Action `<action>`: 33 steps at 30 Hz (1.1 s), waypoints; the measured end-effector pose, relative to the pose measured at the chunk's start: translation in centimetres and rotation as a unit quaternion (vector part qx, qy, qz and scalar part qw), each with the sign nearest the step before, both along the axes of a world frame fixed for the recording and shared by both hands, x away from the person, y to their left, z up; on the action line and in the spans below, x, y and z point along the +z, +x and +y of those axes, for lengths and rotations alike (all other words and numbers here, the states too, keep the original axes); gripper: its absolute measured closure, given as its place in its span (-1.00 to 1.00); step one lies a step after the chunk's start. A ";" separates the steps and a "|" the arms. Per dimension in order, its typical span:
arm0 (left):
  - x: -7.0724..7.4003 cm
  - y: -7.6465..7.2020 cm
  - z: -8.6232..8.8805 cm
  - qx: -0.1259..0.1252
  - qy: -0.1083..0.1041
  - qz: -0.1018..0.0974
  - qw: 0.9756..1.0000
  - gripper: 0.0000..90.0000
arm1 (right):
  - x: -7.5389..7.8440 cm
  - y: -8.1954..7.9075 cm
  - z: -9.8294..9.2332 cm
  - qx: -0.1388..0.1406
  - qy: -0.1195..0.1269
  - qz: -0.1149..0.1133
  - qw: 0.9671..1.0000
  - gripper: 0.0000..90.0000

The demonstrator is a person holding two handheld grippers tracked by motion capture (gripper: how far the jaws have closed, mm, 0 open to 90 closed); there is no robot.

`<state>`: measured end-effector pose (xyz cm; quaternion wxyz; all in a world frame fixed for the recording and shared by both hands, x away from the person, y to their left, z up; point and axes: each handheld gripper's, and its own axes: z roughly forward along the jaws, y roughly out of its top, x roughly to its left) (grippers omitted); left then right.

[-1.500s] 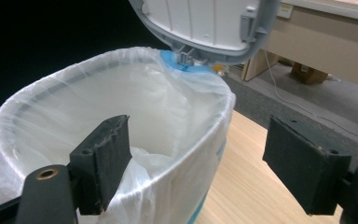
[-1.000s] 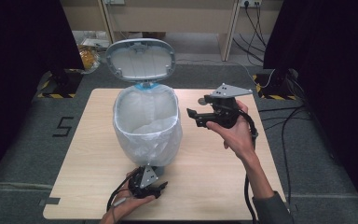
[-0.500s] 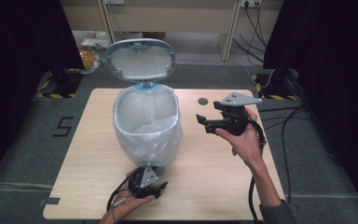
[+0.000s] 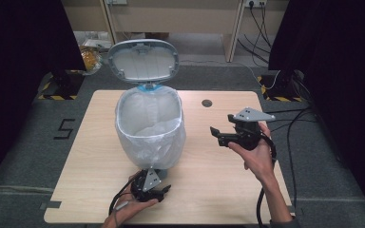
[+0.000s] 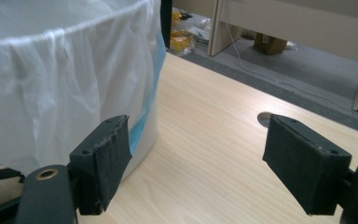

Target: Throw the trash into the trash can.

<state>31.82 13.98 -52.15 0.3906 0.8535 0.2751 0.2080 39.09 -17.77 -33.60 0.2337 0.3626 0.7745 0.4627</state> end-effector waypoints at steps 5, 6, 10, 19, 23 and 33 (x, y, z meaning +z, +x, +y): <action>0.0 0.0 0.0 0.000 0.000 0.000 1.000 -0.33 | -1.9 -0.5 -1.1 -0.008 0.011 0.006 1.000 -0.51; 0.0 0.0 0.0 0.001 -0.001 -0.001 1.000 -0.33 | -2.3 -0.6 -1.3 -0.005 0.011 0.005 1.000 -0.51; 0.0 0.0 0.0 0.001 -0.001 -0.001 1.000 -0.33 | -3.8 -1.1 -2.2 -0.007 0.018 0.007 1.000 -0.52; 0.0 0.0 0.0 0.001 -0.001 -0.002 1.000 -0.33 | -6.6 -2.2 -3.7 -0.023 0.023 0.016 0.999 -0.53; 0.0 0.0 0.0 0.001 0.000 0.003 1.000 -0.33 | -7.6 -2.5 -4.0 -0.027 0.024 0.021 0.999 -0.53; 0.0 0.0 0.0 0.001 0.000 0.003 1.000 -0.33 | -9.2 -3.6 -4.8 -0.041 0.022 0.020 0.999 -0.53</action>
